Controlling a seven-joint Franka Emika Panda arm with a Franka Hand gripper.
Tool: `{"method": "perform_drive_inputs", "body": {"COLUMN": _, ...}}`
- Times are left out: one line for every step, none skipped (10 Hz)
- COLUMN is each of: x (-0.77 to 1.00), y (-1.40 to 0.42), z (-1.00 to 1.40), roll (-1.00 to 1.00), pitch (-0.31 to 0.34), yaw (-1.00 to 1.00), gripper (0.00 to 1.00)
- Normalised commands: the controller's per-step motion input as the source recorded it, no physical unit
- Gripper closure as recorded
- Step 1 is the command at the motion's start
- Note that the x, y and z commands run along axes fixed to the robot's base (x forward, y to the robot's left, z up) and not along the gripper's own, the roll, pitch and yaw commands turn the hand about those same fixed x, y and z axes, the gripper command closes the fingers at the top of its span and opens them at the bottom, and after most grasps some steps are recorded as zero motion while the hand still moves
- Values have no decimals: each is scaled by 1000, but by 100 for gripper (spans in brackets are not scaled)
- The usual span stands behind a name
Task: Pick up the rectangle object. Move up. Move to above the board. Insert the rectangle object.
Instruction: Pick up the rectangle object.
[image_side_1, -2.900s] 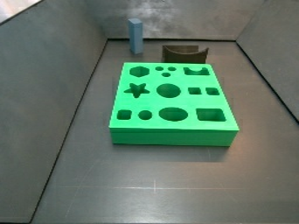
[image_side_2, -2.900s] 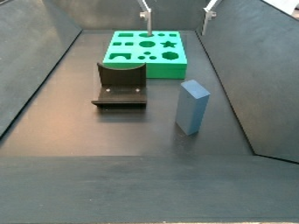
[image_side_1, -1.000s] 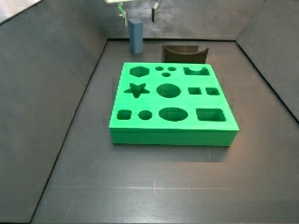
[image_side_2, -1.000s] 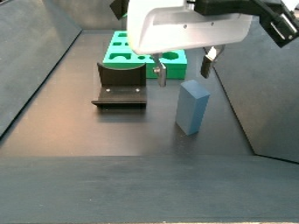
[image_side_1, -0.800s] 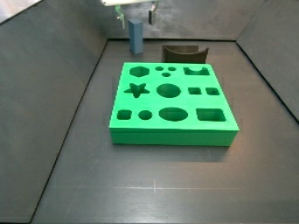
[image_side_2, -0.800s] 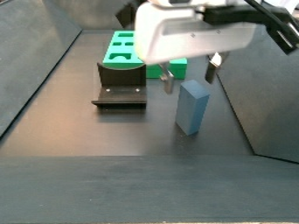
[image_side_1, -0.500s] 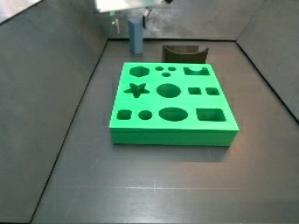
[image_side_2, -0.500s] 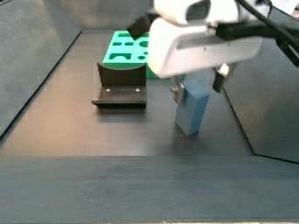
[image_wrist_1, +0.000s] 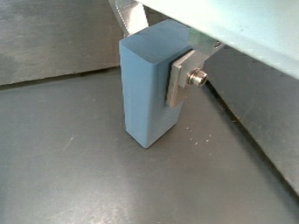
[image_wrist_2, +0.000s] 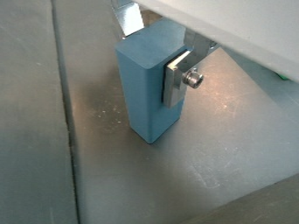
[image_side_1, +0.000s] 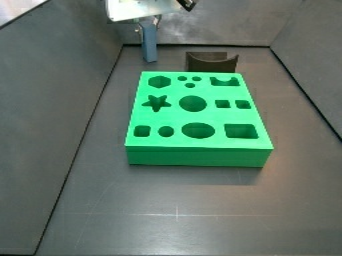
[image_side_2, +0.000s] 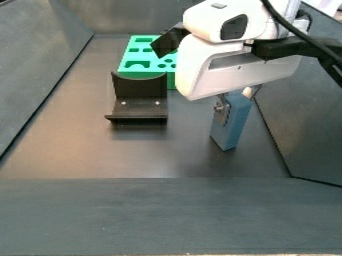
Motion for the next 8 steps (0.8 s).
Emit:
{"method": "perform_drive_inputs", "body": {"x": 0, "y": 0, "z": 0, "roll": 0, "pitch": 0, "yaw": 0, "gripper": 100}}
{"method": "perform_drive_inputs", "body": {"x": 0, "y": 0, "z": 0, "roll": 0, "pitch": 0, "yaw": 0, "gripper": 100}}
{"method": "perform_drive_inputs", "body": {"x": 0, "y": 0, "z": 0, "roll": 0, "pitch": 0, "yaw": 0, "gripper": 100}}
{"method": "perform_drive_inputs", "body": {"x": 0, "y": 0, "z": 0, "roll": 0, "pitch": 0, "yaw": 0, "gripper": 100}}
{"method": "perform_drive_inputs", "body": {"x": 0, "y": 0, "z": 0, "roll": 0, "pitch": 0, "yaw": 0, "gripper": 100}}
{"method": "perform_drive_inputs", "body": {"x": 0, "y": 0, "z": 0, "roll": 0, "pitch": 0, "yaw": 0, "gripper": 100}}
{"method": "perform_drive_inputs", "body": {"x": 0, "y": 0, "z": 0, "roll": 0, "pitch": 0, "yaw": 0, "gripper": 100}}
{"method": "perform_drive_inputs", "body": {"x": 0, "y": 0, "z": 0, "roll": 0, "pitch": 0, "yaw": 0, "gripper": 100}}
